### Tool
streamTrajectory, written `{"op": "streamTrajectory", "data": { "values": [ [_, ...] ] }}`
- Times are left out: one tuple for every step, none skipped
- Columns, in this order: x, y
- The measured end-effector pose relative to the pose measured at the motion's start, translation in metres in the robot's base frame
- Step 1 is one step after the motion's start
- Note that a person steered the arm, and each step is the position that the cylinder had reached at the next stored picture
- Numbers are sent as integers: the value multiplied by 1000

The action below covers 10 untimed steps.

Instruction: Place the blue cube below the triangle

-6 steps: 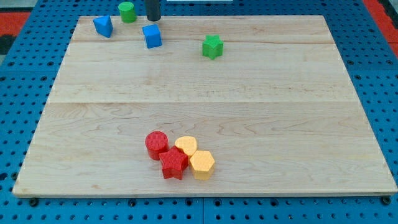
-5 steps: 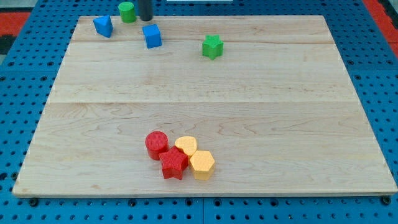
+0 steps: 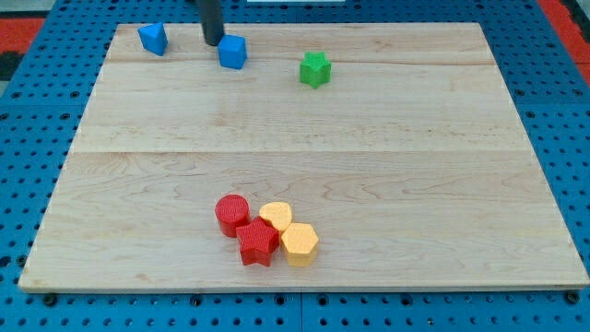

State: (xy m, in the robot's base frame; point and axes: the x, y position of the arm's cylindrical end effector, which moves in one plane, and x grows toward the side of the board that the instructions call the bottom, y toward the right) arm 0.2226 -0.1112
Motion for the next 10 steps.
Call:
{"op": "streamTrajectory", "data": {
  "values": [
    [26, 34],
    [67, 10],
    [59, 41],
    [39, 81],
    [77, 124],
    [128, 119],
    [117, 68],
    [96, 98],
    [81, 54],
    [83, -11]
  ]
}}
